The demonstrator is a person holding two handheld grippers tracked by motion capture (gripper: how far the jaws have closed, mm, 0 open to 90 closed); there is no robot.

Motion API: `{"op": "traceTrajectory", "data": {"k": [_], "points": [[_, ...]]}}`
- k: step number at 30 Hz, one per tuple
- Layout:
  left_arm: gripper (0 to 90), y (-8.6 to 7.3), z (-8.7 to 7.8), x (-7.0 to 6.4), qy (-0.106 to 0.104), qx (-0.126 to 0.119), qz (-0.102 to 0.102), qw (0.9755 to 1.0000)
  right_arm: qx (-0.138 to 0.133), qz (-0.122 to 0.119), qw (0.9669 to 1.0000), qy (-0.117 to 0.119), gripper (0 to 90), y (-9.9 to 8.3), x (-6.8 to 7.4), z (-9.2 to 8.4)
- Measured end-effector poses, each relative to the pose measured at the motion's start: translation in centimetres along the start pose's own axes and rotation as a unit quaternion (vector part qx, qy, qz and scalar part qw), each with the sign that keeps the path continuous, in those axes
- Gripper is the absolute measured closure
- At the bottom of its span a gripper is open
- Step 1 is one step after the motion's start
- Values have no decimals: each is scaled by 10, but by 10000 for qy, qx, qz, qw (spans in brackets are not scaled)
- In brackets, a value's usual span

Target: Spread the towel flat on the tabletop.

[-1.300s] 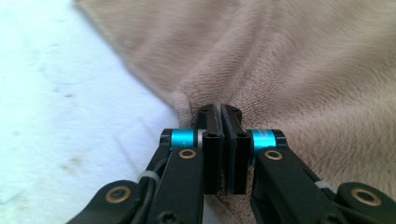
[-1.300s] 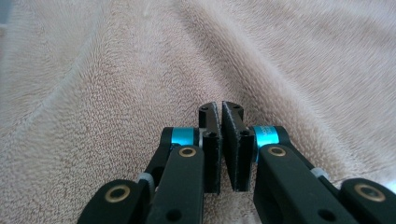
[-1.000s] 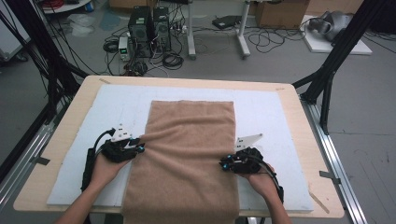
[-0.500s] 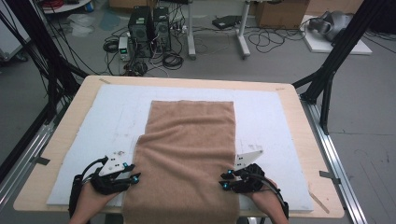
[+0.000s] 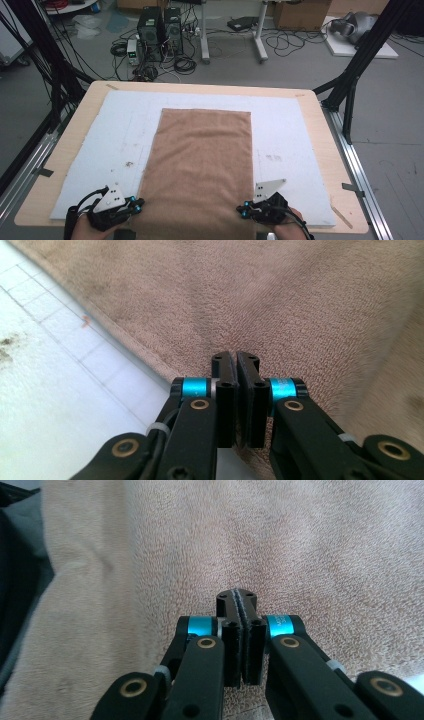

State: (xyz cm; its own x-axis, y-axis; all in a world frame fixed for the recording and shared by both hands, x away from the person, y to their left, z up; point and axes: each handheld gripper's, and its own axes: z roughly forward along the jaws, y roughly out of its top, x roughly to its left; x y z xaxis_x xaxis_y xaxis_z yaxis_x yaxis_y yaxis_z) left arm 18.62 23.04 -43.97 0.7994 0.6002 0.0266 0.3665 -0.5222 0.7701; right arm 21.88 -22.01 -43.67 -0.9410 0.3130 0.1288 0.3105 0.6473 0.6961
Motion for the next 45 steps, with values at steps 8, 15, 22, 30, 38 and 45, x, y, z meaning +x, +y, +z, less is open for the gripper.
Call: {"op": "traceTrajectory", "data": {"k": [8,15,22,30,38,45], "points": [[689,9,-2,10,19,-218,-240,9995,-300,158,9994,50,781,7,-14,0],[597,24,9,25,-69,-414,-467,9980,-427,310,9985,-123,657,18,-35,3],[502,40,11,29,-119,-663,-559,9962,-700,556,9955,-306,482,33,-45,-4],[451,47,14,36,-176,-710,-697,9949,-705,587,9952,-340,371,35,-50,-12],[436,58,11,42,-108,-810,-647,9946,-884,773,9913,-596,287,42,-63,-24],[421,61,11,46,-97,-826,-661,9943,-818,643,9923,-675,266,50,-66,-21]]}}
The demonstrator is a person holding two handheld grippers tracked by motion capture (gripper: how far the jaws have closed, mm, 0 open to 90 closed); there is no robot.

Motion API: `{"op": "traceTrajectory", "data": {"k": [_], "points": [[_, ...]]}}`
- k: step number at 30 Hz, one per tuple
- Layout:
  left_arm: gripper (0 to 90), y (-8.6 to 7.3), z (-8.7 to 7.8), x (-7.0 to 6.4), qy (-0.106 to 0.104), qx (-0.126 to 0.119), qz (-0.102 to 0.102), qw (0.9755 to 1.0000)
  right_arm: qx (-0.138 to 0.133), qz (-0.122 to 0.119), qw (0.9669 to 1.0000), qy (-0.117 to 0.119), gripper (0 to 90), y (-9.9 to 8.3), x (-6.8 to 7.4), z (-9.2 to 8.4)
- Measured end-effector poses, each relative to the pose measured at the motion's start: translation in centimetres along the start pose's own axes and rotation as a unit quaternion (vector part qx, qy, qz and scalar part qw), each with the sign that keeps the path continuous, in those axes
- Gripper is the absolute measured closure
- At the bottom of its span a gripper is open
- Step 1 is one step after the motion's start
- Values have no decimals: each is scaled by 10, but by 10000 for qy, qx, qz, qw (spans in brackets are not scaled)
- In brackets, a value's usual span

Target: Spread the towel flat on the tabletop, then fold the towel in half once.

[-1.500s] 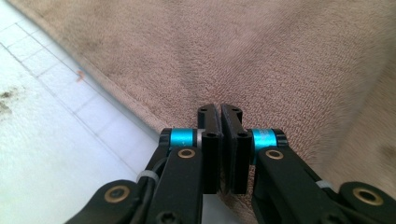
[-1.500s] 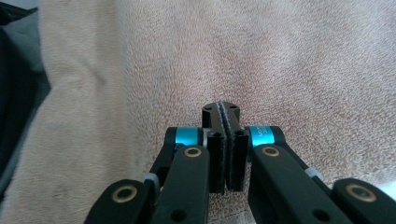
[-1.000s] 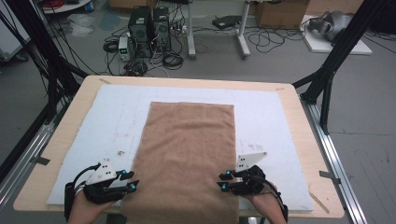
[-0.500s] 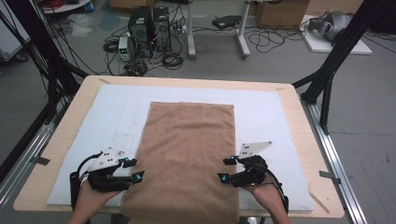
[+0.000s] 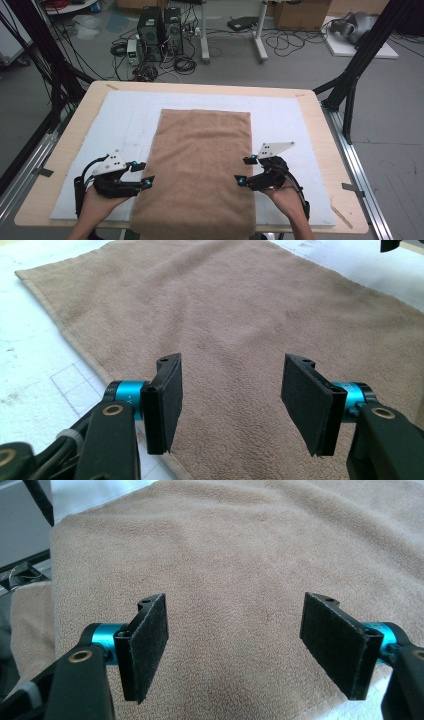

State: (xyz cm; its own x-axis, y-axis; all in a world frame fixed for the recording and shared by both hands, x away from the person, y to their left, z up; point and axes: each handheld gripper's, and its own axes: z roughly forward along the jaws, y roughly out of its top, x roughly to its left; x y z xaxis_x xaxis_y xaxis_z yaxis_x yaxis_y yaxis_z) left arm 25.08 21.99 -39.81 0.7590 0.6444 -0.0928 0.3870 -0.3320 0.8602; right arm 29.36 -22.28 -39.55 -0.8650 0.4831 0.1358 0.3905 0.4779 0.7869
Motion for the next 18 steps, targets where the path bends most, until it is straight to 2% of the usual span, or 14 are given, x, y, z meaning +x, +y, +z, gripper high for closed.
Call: {"op": "traceTrajectory", "data": {"k": [6,12,18], "points": [[412,3,1,7,38,-16,-6,10000,3,42,10000,-4,262,3,-6,2],[397,4,1,8,42,-46,-21,10000,4,-40,10000,42,262,7,-8,5],[393,8,3,17,46,-37,-28,10000,33,45,10000,43,262,8,-16,9]]}}
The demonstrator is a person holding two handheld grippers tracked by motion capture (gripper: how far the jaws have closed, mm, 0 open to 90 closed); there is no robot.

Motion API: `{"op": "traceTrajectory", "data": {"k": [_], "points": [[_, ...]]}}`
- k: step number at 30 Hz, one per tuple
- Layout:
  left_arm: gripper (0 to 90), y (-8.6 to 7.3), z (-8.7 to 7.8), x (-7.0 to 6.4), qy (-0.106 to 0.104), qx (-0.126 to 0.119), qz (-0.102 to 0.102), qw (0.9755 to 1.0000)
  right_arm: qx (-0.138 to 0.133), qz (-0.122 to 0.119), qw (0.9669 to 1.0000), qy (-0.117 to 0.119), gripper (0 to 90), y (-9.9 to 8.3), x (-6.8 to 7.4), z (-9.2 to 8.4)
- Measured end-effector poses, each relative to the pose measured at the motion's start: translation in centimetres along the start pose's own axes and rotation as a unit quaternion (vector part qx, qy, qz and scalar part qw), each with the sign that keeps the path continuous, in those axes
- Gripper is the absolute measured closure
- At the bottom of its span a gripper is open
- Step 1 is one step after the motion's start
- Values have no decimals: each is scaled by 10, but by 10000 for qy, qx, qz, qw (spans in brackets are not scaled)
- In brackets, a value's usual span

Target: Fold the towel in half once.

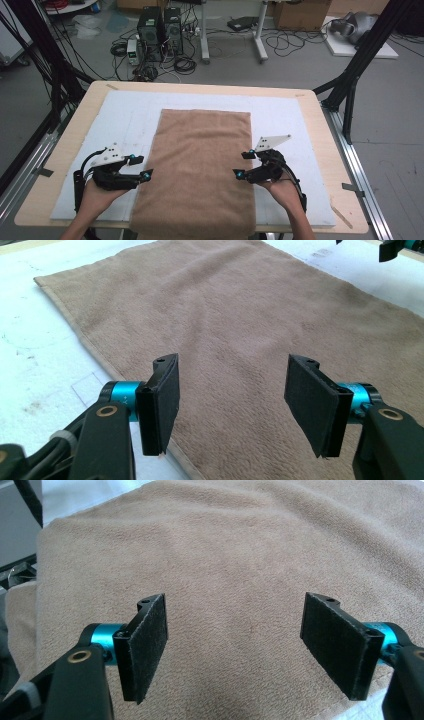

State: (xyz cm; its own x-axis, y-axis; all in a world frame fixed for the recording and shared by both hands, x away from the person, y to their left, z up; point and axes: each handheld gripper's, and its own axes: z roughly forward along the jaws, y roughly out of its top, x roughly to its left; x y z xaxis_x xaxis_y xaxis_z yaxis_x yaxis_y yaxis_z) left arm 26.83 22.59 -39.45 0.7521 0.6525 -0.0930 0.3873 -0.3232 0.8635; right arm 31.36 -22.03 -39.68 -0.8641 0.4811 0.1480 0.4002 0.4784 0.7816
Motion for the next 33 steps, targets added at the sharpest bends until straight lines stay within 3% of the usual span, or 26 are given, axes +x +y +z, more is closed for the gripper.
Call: {"op": "traceTrajectory", "data": {"k": [10,17,20,23,26,29,30,33], "points": [[395,21,11,10,44,-48,74,10000,20,68,9999,-80,262,3,-6,2],[406,43,23,24,364,-26,186,9992,3,45,9996,-265,258,15,-23,-8],[415,53,31,35,427,8,167,9989,6,56,9993,-370,262,24,-35,-12],[425,64,40,53,455,-132,-19,9989,-13,73,9986,-526,269,36,-51,-13],[426,71,57,72,643,16,-76,9979,-45,120,9979,-627,295,46,-68,-8],[427,70,74,86,675,112,-140,9976,87,267,9975,-651,304,50,-84,3],[426,68,80,89,645,42,-170,9978,137,279,9973,-672,308,49,-88,7],[445,62,94,95,678,101,-103,9976,267,410,9963,-700,326,43,-98,18]]}}
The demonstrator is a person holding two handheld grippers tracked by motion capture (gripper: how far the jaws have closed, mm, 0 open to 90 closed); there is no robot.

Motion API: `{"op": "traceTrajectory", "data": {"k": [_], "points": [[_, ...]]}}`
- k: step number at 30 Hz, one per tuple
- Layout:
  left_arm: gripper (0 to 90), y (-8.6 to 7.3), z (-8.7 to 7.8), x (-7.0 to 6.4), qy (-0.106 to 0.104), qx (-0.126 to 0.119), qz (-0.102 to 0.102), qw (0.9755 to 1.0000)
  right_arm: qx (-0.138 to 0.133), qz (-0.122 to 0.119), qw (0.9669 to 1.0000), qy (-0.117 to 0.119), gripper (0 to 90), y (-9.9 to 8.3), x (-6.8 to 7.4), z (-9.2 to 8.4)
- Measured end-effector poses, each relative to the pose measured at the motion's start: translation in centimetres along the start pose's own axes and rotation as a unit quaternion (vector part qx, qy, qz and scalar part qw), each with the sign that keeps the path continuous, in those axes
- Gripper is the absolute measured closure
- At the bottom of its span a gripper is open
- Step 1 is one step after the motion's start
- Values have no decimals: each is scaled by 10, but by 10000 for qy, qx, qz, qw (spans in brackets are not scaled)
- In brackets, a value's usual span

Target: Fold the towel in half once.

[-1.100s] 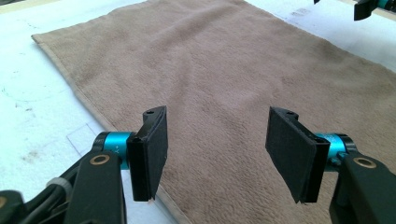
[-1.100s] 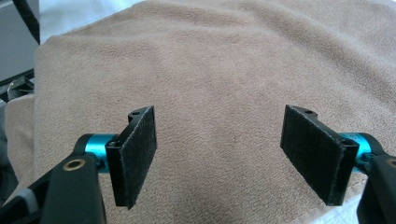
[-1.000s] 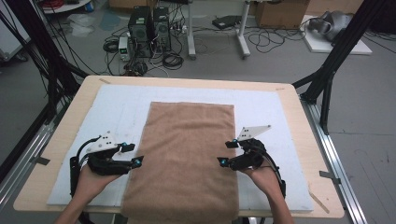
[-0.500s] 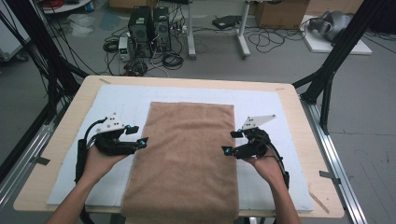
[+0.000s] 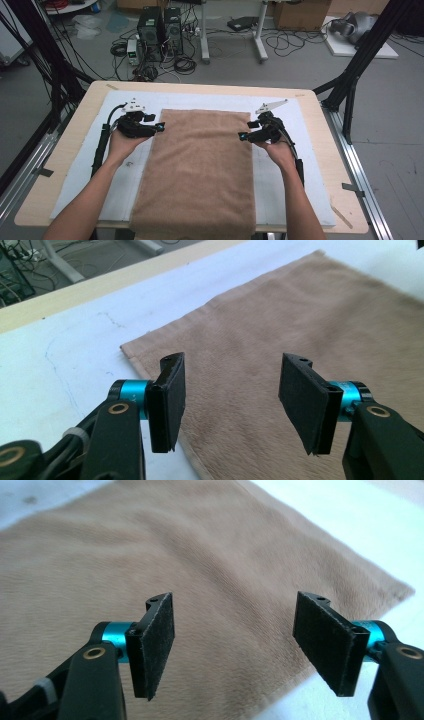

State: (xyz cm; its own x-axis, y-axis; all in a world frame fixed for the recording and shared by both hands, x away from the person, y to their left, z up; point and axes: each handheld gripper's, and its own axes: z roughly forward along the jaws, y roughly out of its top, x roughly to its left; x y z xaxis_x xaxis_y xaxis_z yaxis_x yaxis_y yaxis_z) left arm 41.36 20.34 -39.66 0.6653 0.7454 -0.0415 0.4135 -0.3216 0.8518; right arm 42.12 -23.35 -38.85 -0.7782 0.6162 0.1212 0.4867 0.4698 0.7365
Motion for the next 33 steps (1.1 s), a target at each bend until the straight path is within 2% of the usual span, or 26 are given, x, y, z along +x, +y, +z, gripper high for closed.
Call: {"op": "traceTrajectory", "data": {"k": [2,4,6,8,10,12,14,15,16,17,19,22,26,28,29,31,33], "points": [[457,-5,11,4,-1,82,-7,10000,67,28,9999,-108,343,-3,-5,7],[476,-11,22,10,-36,176,-119,9998,112,29,9996,-251,350,-6,-11,15],[492,-18,33,14,61,390,-92,9992,152,161,9992,-332,371,-10,-19,22],[496,-24,41,18,112,535,-166,9984,221,316,9986,-368,403,-15,-25,29],[510,-29,47,19,194,683,-163,9973,407,346,9978,-402,431,-19,-27,35],[548,-29,48,18,316,657,-173,9972,543,377,9971,-371,474,-21,-28,41],[636,-28,48,17,458,672,-212,9965,533,393,9966,-491,581,-21,-27,43],[679,-28,48,18,441,689,-240,9964,543,393,9963,-537,650,-21,-26,43],[737,-28,47,18,400,692,-255,9965,549,371,9964,-529,726,-21,-26,43],[783,-28,47,17,361,693,-232,9967,555,427,9969,-368,825,-21,-26,43],[835,-27,46,16,344,738,-233,9964,604,428,9967,-342,842,-19,-24,44],[851,-24,41,16,288,782,-229,9963,630,391,9967,-330,852,-17,-22,41],[852,-16,25,17,199,487,-194,9984,290,392,9986,-181,855,-13,-23,24],[852,-10,12,17,64,268,-211,9994,94,399,9991,-59,856,-10,-21,12],[853,-9,5,17,-4,192,-226,9996,42,304,9995,-15,855,-8,-19,7],[853,-7,-5,17,-92,127,-231,9996,-58,256,9996,126,855,-7,-14,-3],[851,-5,-19,14,-231,66,-177,9996,-92,169,9989,425,852,-7,-5,-14]]}}
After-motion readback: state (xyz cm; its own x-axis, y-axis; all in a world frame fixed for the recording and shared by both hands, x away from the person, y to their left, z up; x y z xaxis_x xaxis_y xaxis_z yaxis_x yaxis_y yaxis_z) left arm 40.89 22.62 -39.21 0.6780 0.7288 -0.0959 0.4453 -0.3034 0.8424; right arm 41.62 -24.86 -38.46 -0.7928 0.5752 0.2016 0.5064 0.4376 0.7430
